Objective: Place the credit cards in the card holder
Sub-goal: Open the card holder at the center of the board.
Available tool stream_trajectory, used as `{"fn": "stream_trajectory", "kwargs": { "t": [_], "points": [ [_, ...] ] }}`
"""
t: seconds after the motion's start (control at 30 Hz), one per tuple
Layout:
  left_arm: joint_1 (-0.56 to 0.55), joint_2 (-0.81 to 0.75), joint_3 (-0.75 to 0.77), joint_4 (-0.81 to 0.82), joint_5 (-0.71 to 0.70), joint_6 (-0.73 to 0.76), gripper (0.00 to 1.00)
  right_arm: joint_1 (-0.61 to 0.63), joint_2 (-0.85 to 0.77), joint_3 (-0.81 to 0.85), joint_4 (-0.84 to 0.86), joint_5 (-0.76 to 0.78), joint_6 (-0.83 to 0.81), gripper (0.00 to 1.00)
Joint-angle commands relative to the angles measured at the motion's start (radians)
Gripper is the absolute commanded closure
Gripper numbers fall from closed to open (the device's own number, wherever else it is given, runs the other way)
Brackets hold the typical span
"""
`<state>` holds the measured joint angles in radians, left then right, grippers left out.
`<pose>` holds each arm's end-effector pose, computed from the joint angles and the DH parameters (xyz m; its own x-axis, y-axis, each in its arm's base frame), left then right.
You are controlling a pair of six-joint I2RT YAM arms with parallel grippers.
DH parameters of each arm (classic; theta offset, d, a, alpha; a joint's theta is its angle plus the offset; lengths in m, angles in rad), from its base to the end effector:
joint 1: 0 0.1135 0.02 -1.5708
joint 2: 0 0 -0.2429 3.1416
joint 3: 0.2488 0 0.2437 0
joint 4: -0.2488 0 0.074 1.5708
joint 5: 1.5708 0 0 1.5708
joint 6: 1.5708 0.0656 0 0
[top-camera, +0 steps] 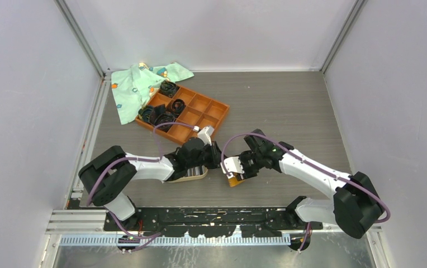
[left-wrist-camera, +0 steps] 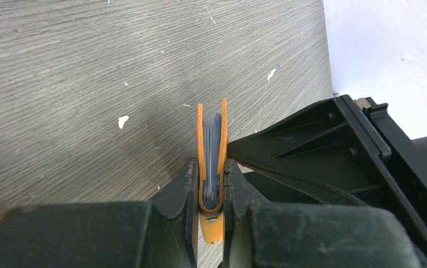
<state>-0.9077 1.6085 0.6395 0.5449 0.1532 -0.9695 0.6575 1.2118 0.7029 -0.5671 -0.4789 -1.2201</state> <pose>0.2007 -0.2732 0.1384 -0.8561 -0.2278 -0.4638 0.2802 0.5496 -0.7871 0.1659 0.1663 0.1619 0.4327 -0.7189 -0.5440 -0.9000 -0.3097 -0.3066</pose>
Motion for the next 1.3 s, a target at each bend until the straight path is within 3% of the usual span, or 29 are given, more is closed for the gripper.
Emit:
{"fn": "stream_trajectory", "kwargs": {
  "t": [0.0, 0.43, 0.73, 0.9, 1.13, 1.27],
  "points": [
    [0.003, -0.016, 0.025, 0.079, -0.010, -0.037, 1.00, 0.019, 0.027, -0.015, 0.062, 0.013, 0.005, 0.52],
    [0.003, -0.038, -0.030, 0.107, -0.080, -0.072, 1.00, 0.111, 0.132, -0.038, 0.182, 0.119, 0.075, 0.72],
    [0.003, -0.066, -0.039, 0.055, -0.145, -0.024, 1.00, 0.116, 0.124, -0.006, -0.032, 0.011, -0.086, 0.98],
    [0.004, -0.086, -0.057, 0.027, -0.213, 0.035, 1.00, 0.060, 0.066, 0.022, -0.074, -0.012, -0.072, 0.99],
    [0.006, -0.065, -0.017, 0.036, -0.161, 0.119, 1.00, -0.121, -0.054, 0.054, -0.108, -0.130, -0.007, 0.99],
    [0.006, -0.015, 0.046, -0.004, -0.112, 0.136, 0.91, -0.152, -0.045, 0.069, -0.142, -0.133, -0.013, 0.99]
  ]
}}
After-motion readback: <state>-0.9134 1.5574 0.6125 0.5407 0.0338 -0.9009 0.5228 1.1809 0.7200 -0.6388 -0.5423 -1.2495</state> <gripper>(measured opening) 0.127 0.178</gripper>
